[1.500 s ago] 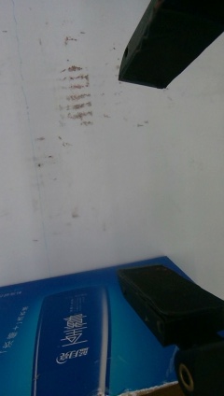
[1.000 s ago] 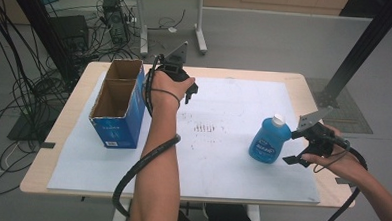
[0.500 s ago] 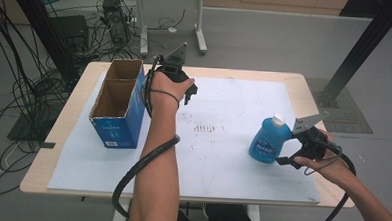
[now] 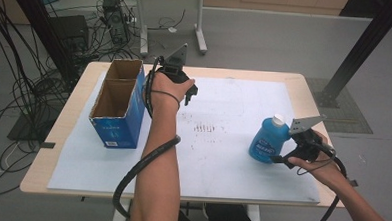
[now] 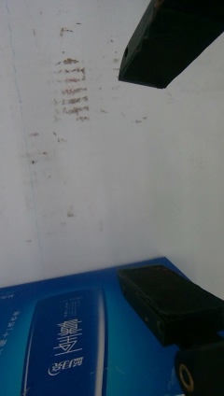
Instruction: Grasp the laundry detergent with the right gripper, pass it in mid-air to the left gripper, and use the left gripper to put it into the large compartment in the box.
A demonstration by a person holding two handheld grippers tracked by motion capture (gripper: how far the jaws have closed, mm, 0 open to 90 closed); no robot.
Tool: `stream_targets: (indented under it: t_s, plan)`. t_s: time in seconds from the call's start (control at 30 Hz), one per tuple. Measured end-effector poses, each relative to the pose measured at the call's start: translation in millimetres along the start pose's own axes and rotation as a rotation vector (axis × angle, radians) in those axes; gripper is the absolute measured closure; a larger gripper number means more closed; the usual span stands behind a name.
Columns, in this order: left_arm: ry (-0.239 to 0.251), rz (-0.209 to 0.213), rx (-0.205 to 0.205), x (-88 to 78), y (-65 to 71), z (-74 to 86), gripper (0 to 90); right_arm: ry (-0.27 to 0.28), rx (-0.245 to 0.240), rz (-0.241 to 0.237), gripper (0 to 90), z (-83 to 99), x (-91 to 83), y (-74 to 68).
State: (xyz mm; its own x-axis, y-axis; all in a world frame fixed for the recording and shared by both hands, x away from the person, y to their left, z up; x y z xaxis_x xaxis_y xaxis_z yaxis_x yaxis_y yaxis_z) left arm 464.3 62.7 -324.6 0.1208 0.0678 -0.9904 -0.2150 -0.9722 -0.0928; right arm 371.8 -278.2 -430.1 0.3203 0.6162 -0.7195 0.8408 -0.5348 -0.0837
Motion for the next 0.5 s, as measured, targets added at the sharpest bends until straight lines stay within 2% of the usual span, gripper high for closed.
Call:
stream_targets:
  t_s: [0.5]
  plan:
    - [-0.005, -0.001, 0.000, 2.6, 0.0, -0.9, 6.8, 0.099, 0.009, 0.013, 2.5, -3.7, 9.7, -1.3]
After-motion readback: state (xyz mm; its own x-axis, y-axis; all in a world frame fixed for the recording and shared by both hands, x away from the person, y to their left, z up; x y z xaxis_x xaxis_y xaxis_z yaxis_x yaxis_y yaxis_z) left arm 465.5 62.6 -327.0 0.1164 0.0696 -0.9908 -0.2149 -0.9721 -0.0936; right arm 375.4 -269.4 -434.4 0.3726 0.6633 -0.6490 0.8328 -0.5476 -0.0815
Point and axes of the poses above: each handheld gripper's, and its own axes: x roughly forward along the jaws, z roughly out of its underside, y roughly to its right, the point moved 7 cm from there along x, roughly forward along the jaws, and after that the axes turned 6 degrees about x, right-handed, at the moved point
